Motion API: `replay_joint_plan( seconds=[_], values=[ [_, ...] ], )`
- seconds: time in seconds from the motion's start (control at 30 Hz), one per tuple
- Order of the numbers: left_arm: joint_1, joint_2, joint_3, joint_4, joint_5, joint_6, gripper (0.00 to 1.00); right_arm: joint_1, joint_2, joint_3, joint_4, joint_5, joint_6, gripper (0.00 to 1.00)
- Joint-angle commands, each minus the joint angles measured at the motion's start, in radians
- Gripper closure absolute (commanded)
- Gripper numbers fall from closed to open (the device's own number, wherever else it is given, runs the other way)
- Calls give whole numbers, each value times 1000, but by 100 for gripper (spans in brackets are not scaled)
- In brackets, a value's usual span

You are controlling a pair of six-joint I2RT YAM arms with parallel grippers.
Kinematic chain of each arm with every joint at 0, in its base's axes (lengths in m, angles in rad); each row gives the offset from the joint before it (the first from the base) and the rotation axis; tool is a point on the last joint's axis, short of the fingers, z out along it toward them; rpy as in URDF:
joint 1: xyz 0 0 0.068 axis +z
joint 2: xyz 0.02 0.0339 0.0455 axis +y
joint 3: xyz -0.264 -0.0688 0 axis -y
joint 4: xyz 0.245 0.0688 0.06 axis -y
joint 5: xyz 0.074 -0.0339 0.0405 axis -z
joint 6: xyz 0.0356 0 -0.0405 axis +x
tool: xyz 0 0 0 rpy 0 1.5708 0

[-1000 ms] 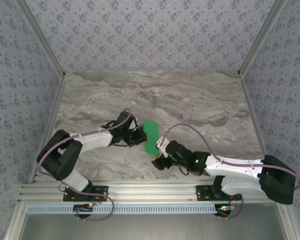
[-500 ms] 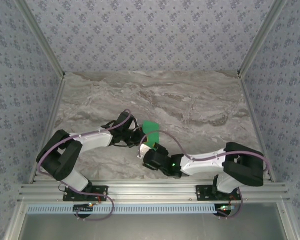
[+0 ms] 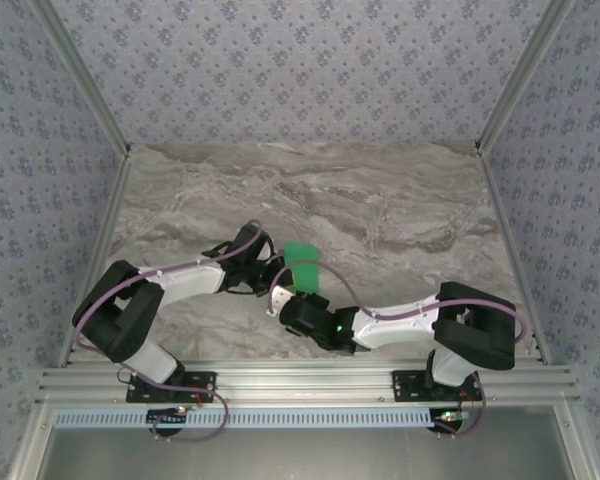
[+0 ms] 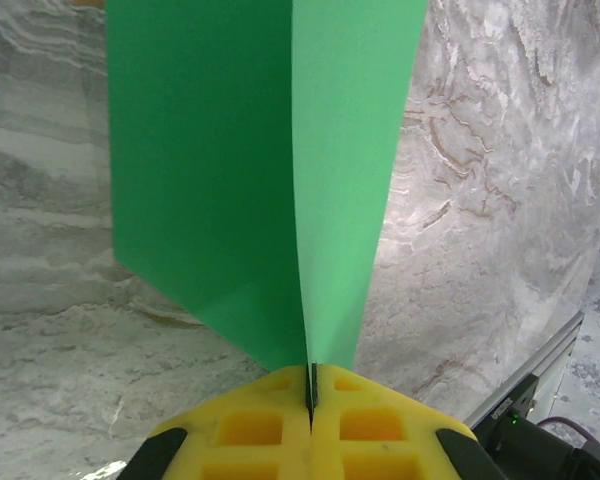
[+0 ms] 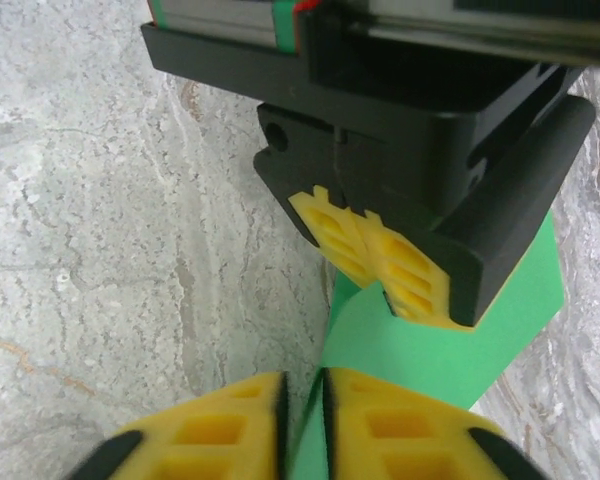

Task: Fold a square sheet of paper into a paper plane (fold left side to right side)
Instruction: Third fold the triangle at the center of the table.

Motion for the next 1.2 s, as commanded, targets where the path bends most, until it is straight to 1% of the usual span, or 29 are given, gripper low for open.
replay_joint_plan(
  seconds=[0.0,0.03,0.1,0.17,0.27,0.3,0.37,0.4,0.5,0.57,0.63,0.77,0.93,1.17],
  values=[
    [-1,-31,40,-59,-21,34,90,-1,-47,-15,-23,-22,17,95],
    [5,-37,39,-73,-26,43,85,-4,-57,-25,-29,-36,25,99],
    [24,-55,32,-94,-30,59,77,-18,-72,-42,-40,-79,43,100],
    [51,-84,21,-116,-28,79,65,-33,-83,-57,-49,-115,64,100],
    [86,-129,14,-156,-24,118,52,-59,-88,-65,-58,-176,81,100],
    [97,-141,15,-173,-24,131,50,-67,-88,-64,-61,-200,85,100],
    [123,-161,20,-192,-14,150,49,-87,-87,-65,-57,-237,96,100],
    [131,-166,25,-192,-8,157,51,-97,-87,-67,-55,-257,100,100],
    [135,-142,71,-187,33,196,61,-125,-87,-70,-48,-306,113,100],
    [132,-96,118,-180,70,221,69,-144,-87,-72,-42,-348,124,100],
    [120,-34,176,-172,99,245,73,-162,-86,-71,-35,-387,129,100],
    [88,117,304,-192,133,293,77,-188,-87,-71,-35,-428,126,100],
    [66,300,439,-204,149,319,82,-223,-87,-67,-44,-483,145,100],
    [52,450,544,-242,154,346,85,-305,-99,-66,-54,-638,187,100]
  ],
)
